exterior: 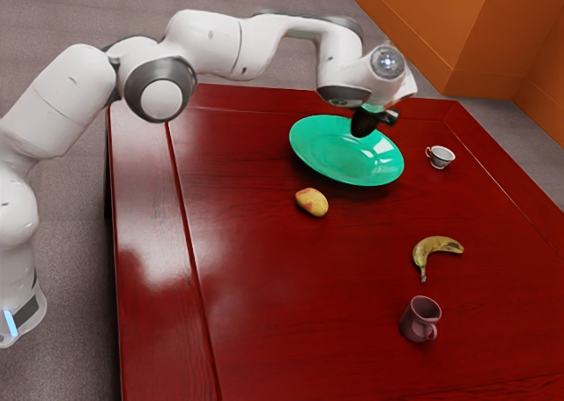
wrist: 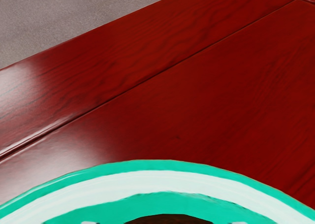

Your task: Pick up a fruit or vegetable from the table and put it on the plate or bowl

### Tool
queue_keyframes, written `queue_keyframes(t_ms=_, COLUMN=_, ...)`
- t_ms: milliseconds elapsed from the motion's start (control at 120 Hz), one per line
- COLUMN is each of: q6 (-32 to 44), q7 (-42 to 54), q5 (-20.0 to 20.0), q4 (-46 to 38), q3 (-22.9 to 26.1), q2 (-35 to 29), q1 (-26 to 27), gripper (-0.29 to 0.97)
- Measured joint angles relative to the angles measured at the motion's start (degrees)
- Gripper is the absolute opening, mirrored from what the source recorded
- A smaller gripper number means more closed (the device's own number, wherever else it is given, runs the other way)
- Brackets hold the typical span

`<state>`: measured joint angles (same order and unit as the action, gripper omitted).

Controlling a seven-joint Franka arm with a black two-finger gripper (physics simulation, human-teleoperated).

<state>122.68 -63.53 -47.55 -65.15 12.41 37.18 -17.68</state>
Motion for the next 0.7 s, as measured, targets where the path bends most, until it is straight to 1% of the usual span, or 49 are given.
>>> queue_keyframes(t_ms=167, q6=3.88, q7=1.17, q5=-2.43, q4=-0.11, q3=-0.15, q2=0.65, q1=0.01, gripper=0.27)
queue_keyframes(t_ms=225, q6=4.71, q7=1.46, q5=-3.0, q4=-0.43, q3=-0.24, q2=0.59, q1=0.01, gripper=0.41)
queue_keyframes(t_ms=292, q6=5.41, q7=1.74, q5=-3.44, q4=-0.69, q3=-0.27, q2=0.52, q1=-0.04, gripper=0.51)
queue_keyframes(t_ms=367, q6=5.97, q7=2.03, q5=-3.71, q4=-0.77, q3=-0.29, q2=0.49, q1=-0.07, gripper=0.58)
queue_keyframes(t_ms=458, q6=6.42, q7=2.32, q5=-3.65, q4=-0.81, q3=-0.26, q2=0.18, q1=-0.08, gripper=0.63)
queue_keyframes(t_ms=567, q6=6.69, q7=2.61, q5=-1.79, q4=-0.97, q3=-0.21, q2=-0.59, q1=-0.08, gripper=0.66)
queue_keyframes(t_ms=700, q6=6.5, q7=2.96, q5=8.67, q4=-6.28, q3=0.32, q2=-5.23, q1=-0.36, gripper=0.67)
